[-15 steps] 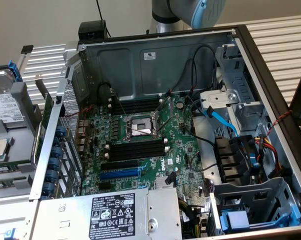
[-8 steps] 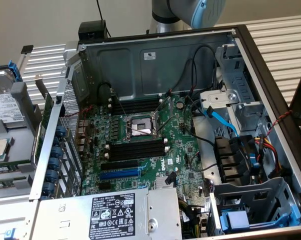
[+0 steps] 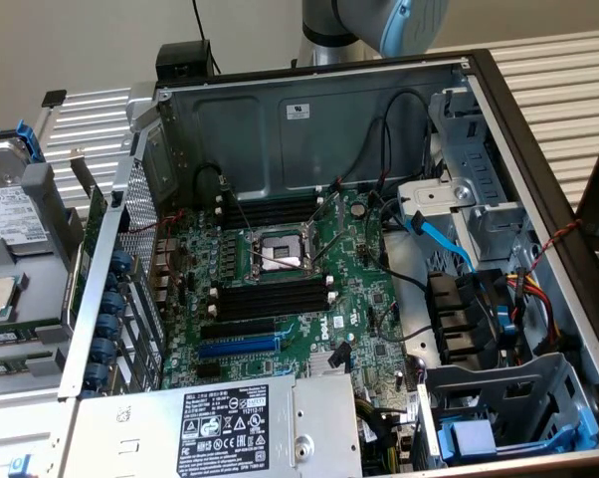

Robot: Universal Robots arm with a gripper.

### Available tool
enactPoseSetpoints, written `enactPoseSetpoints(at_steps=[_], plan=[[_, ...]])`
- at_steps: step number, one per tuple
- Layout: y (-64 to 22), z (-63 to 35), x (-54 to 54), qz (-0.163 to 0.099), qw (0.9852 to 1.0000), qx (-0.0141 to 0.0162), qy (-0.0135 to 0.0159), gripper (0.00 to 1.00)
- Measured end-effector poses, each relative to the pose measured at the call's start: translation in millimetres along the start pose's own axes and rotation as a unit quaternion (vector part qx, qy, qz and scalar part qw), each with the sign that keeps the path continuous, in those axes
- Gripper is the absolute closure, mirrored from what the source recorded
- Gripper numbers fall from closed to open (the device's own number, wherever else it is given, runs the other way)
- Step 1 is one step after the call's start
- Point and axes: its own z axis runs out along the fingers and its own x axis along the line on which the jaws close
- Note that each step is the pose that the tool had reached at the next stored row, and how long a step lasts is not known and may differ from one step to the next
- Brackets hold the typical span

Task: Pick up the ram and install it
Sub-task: 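Pick up the ram and move it above insertion slot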

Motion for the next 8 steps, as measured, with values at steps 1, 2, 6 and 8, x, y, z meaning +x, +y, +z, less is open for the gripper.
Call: enactPoseSetpoints(at_steps=[1,2,6,8], plan=[[-0.1,0.6,0.3,-0.003,1.0,0.0007,0.0001,0.58],[-0.4,1.2,0.9,-0.005,1.0,0.0018,-0.0001,0.58],[-1.1,4.8,2.5,-0.009,0.9999,0.0082,-0.0017,0.58],[-1.3,6.6,2.8,-0.01,0.9999,0.0127,-0.0031,0.58]])
